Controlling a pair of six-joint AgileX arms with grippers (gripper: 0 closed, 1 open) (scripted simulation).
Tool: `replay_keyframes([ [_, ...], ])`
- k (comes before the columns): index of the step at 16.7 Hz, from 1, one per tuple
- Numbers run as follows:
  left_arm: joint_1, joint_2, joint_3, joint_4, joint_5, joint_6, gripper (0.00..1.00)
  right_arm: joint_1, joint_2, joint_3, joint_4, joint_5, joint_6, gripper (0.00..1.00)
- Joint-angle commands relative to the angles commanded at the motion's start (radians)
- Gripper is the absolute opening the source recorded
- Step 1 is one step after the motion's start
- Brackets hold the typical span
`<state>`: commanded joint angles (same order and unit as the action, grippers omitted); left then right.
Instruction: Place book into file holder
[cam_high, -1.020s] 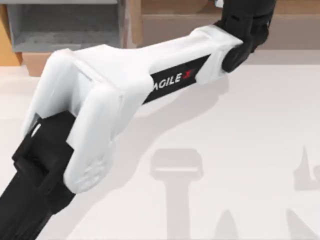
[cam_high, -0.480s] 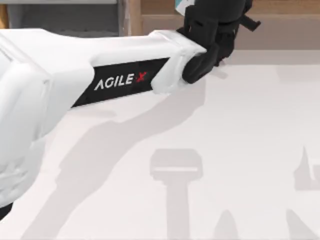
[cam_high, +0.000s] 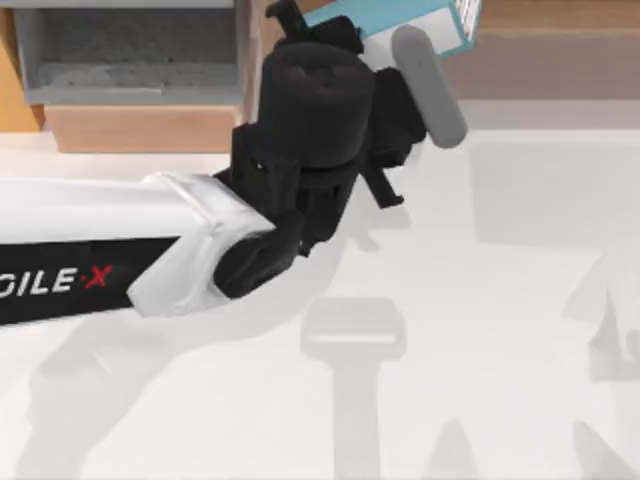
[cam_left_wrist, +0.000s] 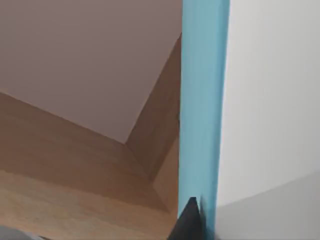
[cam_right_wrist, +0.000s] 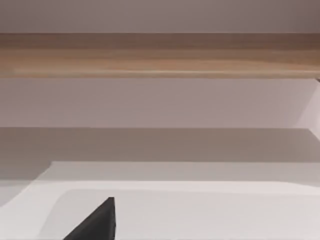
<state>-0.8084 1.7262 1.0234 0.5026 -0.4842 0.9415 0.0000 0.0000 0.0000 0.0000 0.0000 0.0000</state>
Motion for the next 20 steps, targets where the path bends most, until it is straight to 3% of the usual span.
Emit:
replay_keyframes([
  [5, 0.140, -0.145, -0.308, 0.060, 0.087, 0.238, 0.00, 0.000, 0.000, 0.000, 0.000, 0.000, 0.000, 1.00],
  [9, 0.321, -0.171, -0.422, 0.119, 0.147, 0.397, 0.00, 0.000, 0.000, 0.000, 0.000, 0.000, 0.000, 1.00],
  [15, 0.529, -0.057, -0.348, 0.218, 0.253, 0.548, 0.00, 0.000, 0.000, 0.000, 0.000, 0.000, 0.000, 1.00],
  [20, 0.575, 0.040, -0.281, 0.245, 0.306, 0.585, 0.00, 0.000, 0.000, 0.000, 0.000, 0.000, 0.000, 1.00],
])
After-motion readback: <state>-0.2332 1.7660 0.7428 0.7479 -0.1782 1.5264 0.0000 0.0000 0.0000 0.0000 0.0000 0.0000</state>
